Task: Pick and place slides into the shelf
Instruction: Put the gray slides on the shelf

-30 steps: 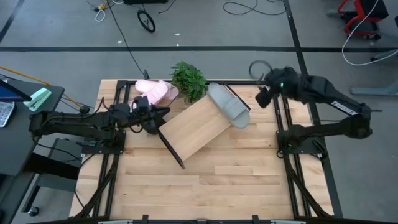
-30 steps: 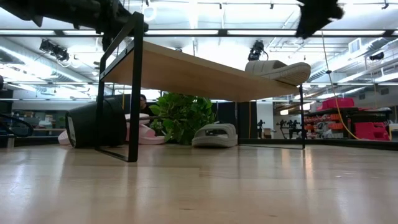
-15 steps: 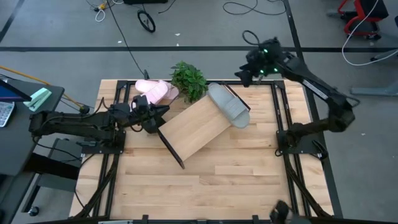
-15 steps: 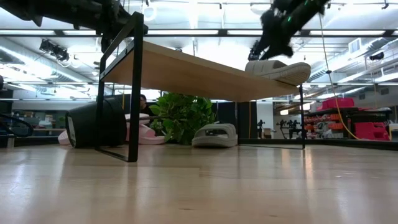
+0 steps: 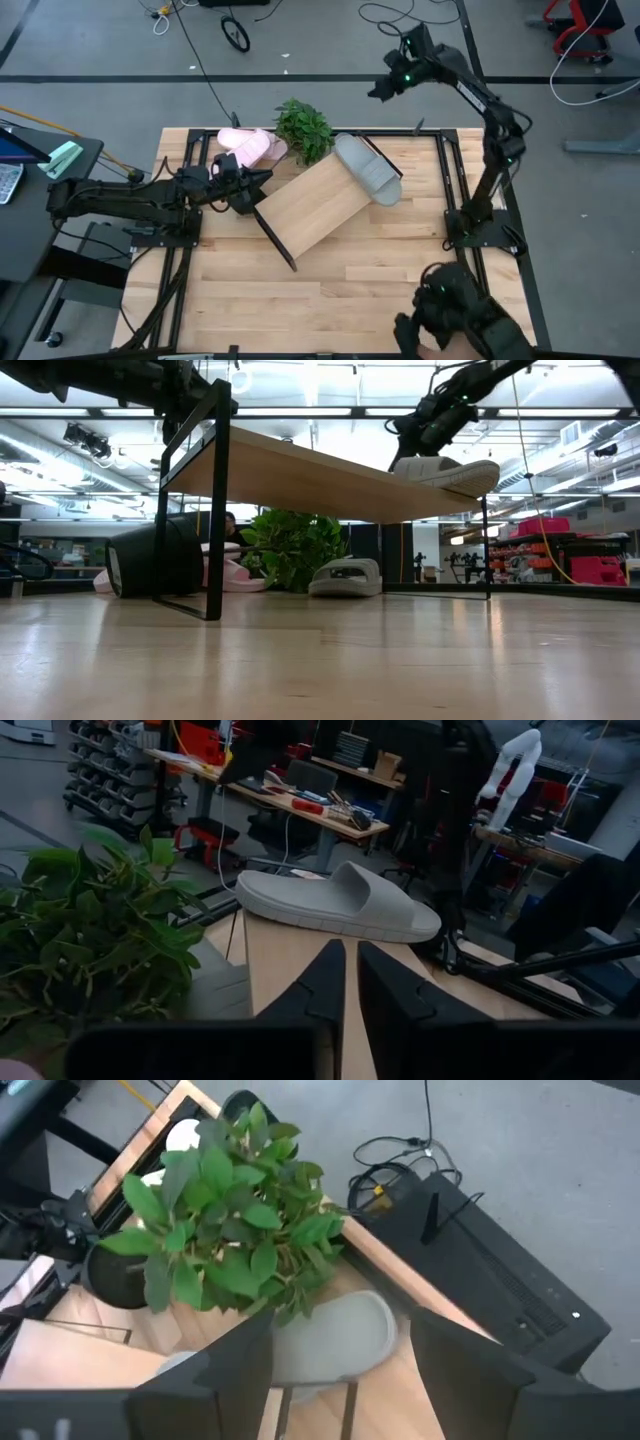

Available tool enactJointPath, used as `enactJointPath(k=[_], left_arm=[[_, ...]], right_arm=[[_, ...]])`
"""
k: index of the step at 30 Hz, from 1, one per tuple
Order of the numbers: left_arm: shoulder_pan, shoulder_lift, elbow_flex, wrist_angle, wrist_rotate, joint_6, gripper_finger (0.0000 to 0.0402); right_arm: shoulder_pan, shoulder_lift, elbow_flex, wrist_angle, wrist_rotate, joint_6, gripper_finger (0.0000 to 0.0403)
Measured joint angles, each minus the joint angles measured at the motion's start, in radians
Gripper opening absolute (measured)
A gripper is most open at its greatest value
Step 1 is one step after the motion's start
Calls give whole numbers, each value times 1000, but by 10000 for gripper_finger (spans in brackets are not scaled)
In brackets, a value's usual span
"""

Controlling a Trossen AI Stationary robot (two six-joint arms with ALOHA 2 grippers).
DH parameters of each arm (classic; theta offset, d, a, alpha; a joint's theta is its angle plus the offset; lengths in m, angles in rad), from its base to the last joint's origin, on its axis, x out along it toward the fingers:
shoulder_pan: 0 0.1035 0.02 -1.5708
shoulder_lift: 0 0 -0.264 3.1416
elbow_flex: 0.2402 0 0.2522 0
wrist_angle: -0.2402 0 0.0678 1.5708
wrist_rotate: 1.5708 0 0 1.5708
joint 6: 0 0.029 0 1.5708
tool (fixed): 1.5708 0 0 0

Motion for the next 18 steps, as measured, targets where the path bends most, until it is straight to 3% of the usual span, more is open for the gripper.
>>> enactJointPath(k=[4,12,18], left_arm=[[0,0,0,0,0,0,39],[0,0,0,0,0,0,36],[0,0,0,0,0,1,43]], right_arm=[[2,64,113,-56,15,-21,238],[11,50,122,-76,250,-42,238],[11,47,122,-118,211,-34,238]])
